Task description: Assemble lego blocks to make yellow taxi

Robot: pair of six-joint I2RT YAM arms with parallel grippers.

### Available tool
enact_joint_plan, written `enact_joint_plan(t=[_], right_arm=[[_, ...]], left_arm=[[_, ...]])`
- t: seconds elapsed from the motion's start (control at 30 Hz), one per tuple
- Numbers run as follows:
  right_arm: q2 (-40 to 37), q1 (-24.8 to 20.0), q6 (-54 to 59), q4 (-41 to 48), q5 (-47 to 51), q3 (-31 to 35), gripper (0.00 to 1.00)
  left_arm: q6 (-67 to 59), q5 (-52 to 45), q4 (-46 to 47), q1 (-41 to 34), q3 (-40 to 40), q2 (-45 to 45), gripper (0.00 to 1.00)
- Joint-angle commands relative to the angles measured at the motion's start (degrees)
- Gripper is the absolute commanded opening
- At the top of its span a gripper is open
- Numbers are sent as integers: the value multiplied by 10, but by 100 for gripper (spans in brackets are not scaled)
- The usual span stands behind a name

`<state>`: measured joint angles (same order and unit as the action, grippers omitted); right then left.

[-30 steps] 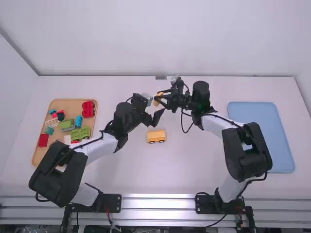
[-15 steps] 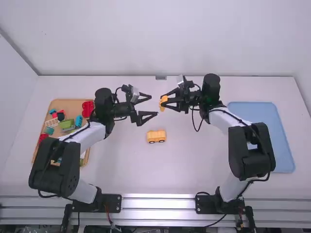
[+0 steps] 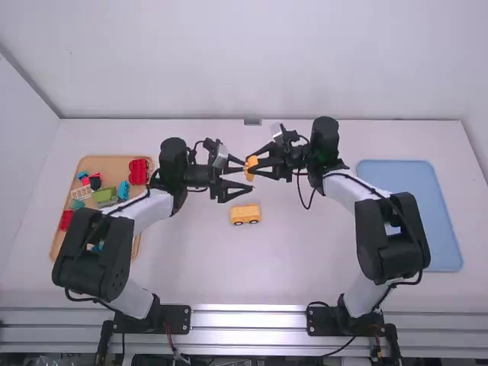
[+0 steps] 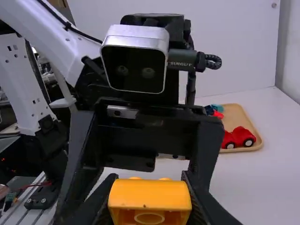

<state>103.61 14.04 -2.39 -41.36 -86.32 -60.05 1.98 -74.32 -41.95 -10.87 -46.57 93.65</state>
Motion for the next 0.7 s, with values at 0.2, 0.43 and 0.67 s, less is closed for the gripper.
enact_joint_plan(t=[0.2, 0.43, 0.67], right_arm=[[1, -2, 1, 1, 7, -14, 25], [1, -3, 3, 2, 10, -14, 25], [1, 3, 3, 2, 24, -14, 26]], left_arm=[[2, 17, -19, -4, -9, 2, 61], [-1, 17, -21, -3, -11, 2, 34], [-3, 18, -21, -8, -11, 2, 19]])
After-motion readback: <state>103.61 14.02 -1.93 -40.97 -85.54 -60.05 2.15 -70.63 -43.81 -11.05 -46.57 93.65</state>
